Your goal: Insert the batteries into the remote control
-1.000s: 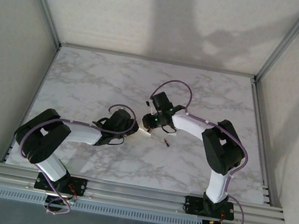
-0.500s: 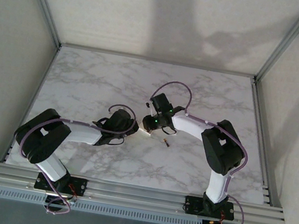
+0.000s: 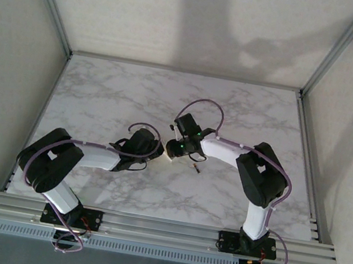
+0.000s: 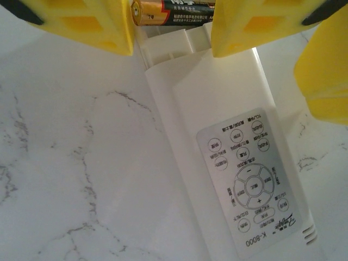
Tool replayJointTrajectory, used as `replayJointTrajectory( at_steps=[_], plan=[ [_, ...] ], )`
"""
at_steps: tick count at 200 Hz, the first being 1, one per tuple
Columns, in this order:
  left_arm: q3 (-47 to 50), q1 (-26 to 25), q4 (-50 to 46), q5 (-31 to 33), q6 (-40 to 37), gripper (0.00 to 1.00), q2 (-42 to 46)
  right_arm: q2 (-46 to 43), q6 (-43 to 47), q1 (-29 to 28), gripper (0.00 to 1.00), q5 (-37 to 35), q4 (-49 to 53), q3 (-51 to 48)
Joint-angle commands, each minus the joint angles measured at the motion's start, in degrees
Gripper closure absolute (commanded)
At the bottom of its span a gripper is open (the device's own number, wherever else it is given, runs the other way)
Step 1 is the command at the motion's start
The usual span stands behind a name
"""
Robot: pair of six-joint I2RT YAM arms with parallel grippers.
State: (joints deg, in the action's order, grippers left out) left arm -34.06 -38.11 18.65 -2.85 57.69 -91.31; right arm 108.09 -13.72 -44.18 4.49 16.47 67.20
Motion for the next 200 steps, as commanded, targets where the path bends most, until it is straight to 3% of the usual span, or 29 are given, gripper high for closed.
replayJointTrajectory(
  at_steps=[1,200],
  plan=[
    [-1.3,-0.3,0.2,0.9,-0.6,0.63,-0.7,-1.5,-1.6,-1.4,0.57,1.0,-0.3,-0.5],
    [-0.1,2.2,-2.6,3.1,-3.8,0.63,2.1,0.6,-7.9,-3.1,0.52,-3.0,2.6,3.4]
  ],
)
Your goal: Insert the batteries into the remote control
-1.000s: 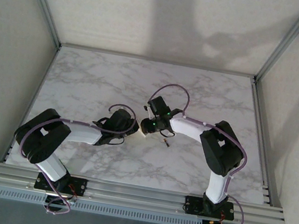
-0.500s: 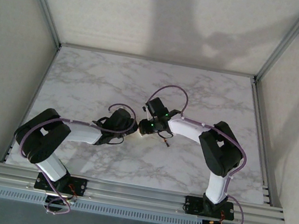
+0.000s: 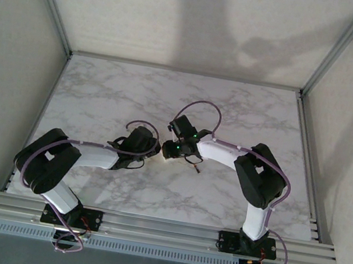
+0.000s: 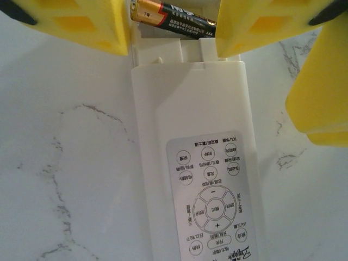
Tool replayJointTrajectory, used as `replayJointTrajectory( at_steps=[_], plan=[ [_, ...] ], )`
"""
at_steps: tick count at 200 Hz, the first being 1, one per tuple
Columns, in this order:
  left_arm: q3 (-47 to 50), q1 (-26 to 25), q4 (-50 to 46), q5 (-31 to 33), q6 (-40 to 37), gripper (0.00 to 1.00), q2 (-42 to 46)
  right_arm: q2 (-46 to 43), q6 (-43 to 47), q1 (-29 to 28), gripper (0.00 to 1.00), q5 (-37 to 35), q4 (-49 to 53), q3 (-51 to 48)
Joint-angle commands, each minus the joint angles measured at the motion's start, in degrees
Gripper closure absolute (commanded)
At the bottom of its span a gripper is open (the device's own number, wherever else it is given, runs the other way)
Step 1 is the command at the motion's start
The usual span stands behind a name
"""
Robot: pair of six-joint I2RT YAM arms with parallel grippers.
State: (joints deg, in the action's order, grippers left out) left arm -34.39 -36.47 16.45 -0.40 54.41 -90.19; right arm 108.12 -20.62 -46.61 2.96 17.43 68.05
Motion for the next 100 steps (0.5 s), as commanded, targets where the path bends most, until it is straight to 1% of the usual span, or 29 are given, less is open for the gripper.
replayJointTrajectory(
  at_steps=[1,68,100],
  plan=[
    [0.2,0.5,-0.3,0.7,-0.5,0.63,0.9,0.6,-1.1,-0.7,0.52,-1.5,1.7,2.5],
    [0.5,0.5,-0.1,0.7,-1.0,0.63,1.2,1.0,-1.5,-0.8,0.51,-2.4,2.3,3.7],
    [0.4,0.5,-1.4,1.7,-3.0,0.61,2.9,-1.3,-1.1,-0.6,0.46,-2.5,2.5,3.1]
  ],
)
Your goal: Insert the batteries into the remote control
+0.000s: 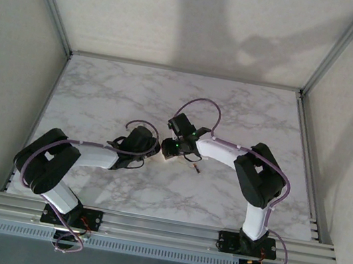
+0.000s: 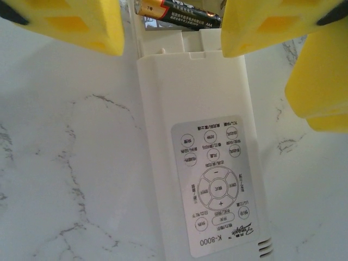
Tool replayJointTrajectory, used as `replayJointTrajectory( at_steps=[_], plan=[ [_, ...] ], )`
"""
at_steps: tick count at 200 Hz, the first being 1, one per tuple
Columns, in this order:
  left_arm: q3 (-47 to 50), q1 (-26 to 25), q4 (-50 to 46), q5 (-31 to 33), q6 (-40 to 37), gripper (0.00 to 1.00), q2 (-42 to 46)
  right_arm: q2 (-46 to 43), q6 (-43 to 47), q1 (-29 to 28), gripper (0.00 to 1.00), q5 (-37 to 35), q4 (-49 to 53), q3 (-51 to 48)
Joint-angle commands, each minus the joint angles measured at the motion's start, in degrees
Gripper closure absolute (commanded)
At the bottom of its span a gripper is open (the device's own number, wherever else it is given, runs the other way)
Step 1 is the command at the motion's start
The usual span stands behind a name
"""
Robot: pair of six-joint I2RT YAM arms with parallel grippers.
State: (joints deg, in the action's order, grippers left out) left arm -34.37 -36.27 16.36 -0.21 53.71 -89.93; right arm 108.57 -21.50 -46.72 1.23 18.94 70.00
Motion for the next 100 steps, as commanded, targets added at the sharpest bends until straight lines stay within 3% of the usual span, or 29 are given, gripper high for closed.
replayJointTrajectory(
  at_steps=[1,55,100],
  plan=[
    [0.4,0.3,-1.4,1.5,-2.4,0.61,2.6,-1.8,-0.2,-0.4,0.46,-0.8,0.9,1.2],
    [0.5,-2.1,-2.0,0.2,-8.0,0.50,5.3,-7.6,-2.0,1.8,0.44,0.6,-0.9,-3.4],
    [-0.7,-6.5,-2.1,1.5,-10.0,0.50,1.3,-12.4,-4.9,5.9,0.44,5.3,-4.8,-9.0]
  ],
)
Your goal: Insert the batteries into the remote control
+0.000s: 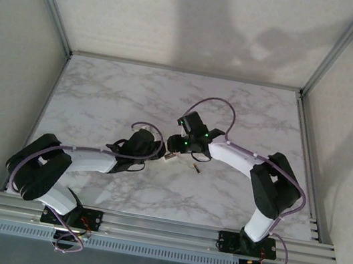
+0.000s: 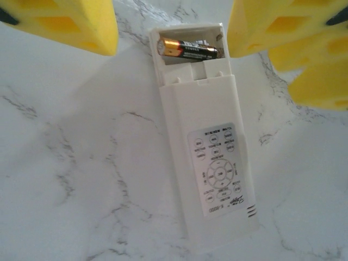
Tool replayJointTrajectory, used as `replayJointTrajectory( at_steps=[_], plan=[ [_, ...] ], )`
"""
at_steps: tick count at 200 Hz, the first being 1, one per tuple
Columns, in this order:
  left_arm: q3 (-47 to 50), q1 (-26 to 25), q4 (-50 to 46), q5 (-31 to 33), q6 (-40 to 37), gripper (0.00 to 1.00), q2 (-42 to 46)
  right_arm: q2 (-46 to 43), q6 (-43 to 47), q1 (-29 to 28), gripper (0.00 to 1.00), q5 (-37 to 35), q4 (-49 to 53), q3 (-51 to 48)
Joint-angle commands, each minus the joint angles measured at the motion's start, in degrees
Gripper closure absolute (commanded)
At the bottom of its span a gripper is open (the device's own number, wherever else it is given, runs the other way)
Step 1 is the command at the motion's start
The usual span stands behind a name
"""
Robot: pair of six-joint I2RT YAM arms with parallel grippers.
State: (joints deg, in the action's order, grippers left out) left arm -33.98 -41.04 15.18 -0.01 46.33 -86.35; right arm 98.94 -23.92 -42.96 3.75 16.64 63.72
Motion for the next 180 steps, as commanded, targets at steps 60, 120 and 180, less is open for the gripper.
replayJointTrajectory(
  at_steps=[60,120,180],
  plan=[
    [-3.4,-3.7,-1.9,2.5,-2.6,0.53,-6.7,-4.1,-3.1,3.0,0.44,3.5,-3.9,-5.3],
    [-3.9,-3.7,-2.2,2.4,-2.4,0.57,-7.9,-3.6,-3.3,3.0,0.44,3.9,-4.5,-5.5],
    [-2.8,-4.1,-2.2,1.9,-2.1,0.56,-7.0,-3.5,-3.5,2.9,0.44,3.9,-4.7,-5.8]
  ],
)
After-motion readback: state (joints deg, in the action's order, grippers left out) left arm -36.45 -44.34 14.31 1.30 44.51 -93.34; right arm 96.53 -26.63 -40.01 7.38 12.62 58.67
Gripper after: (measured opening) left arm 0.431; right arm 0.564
